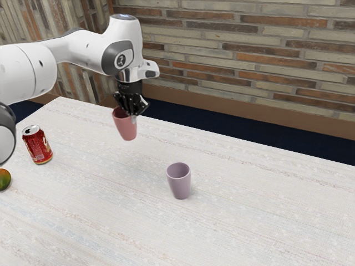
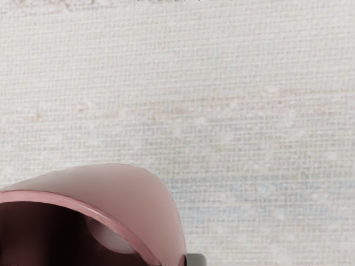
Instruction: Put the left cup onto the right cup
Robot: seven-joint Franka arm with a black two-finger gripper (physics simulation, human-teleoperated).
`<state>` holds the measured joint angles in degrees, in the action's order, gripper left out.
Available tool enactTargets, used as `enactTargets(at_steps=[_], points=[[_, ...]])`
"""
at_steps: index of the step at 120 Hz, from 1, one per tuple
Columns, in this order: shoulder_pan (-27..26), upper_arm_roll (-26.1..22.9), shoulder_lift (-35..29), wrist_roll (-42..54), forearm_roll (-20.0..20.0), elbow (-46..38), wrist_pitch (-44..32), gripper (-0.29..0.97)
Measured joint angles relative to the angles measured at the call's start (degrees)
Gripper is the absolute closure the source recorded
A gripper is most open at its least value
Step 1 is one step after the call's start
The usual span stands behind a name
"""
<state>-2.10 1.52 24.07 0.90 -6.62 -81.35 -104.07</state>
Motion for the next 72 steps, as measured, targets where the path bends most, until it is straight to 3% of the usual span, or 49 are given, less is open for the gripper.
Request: enactTargets(at_steps=[54,72], points=[[-1.15,-14.55,-0.10,-4.60,-2.32,1.43,1.60,0.79],[-2.01,-16.78,0.00,-7.29,-3.58,0.90,1.91,0.79]])
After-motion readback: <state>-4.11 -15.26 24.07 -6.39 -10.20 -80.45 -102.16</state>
